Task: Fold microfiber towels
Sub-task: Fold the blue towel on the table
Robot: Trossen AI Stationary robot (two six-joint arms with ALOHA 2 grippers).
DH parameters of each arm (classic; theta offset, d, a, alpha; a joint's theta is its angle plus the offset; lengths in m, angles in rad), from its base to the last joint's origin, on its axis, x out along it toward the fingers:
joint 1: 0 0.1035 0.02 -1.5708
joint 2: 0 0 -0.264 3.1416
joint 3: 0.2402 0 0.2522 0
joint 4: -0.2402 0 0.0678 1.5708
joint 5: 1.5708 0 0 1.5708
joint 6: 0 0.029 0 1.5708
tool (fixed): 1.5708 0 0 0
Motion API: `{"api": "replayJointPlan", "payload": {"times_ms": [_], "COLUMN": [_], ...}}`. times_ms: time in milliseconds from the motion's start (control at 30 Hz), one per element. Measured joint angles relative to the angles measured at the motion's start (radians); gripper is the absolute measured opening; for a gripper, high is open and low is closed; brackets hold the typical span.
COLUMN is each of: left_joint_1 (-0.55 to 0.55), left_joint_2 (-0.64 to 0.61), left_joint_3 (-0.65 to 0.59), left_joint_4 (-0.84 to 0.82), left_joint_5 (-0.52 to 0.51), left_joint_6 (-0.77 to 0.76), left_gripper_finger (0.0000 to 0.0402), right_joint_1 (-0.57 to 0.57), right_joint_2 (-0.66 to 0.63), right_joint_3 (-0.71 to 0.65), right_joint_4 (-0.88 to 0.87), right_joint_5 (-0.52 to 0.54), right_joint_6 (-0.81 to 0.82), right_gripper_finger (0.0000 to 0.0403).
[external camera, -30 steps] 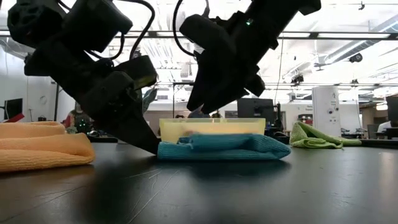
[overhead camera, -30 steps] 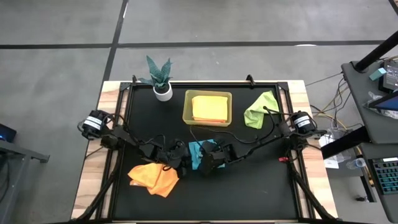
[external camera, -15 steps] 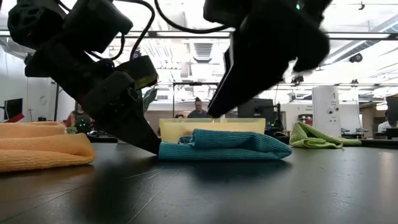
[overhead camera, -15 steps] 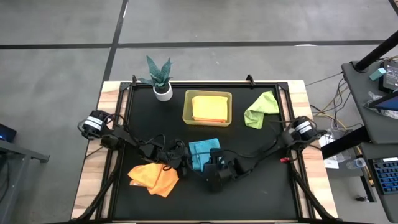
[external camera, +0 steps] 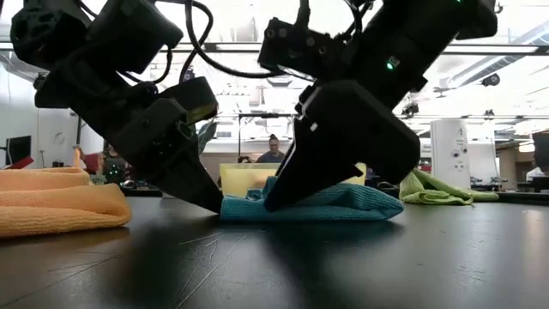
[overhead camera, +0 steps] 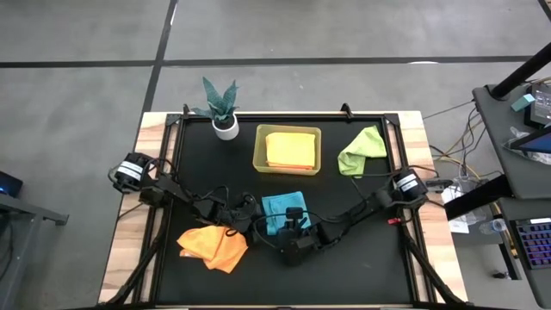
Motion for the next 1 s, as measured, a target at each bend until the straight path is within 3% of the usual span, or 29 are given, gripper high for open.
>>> {"api": "replayJointPlan", "payload": {"times_ms": [167, 233, 667, 1000], "left_joint_1": [0.000, 0.000, 0.002, 0.002], "left_joint_2": [0.000, 0.000, 0.000, 0.000], "left_joint_3": [0.000, -0.001, -0.002, -0.002], "left_joint_4": [0.001, 0.002, 0.005, 0.007], "left_joint_5": [0.000, 0.000, -0.001, -0.001], "left_joint_6": [0.000, 0.000, 0.007, 0.008], "left_gripper_finger": [0.0116, 0.0116, 0.0116, 0.0116], "right_joint_1": [0.000, 0.000, -0.012, -0.060], "right_joint_2": [-0.009, -0.014, -0.089, -0.096], "right_joint_3": [0.002, 0.006, 0.021, 0.021], "right_joint_4": [-0.005, -0.007, -0.063, 0.000], "right_joint_5": [-0.002, -0.004, -0.002, 0.001], "right_joint_6": [-0.004, -0.015, -0.027, 0.026], "right_gripper_finger": [0.0031, 0.0015, 0.0013, 0.0012]}}
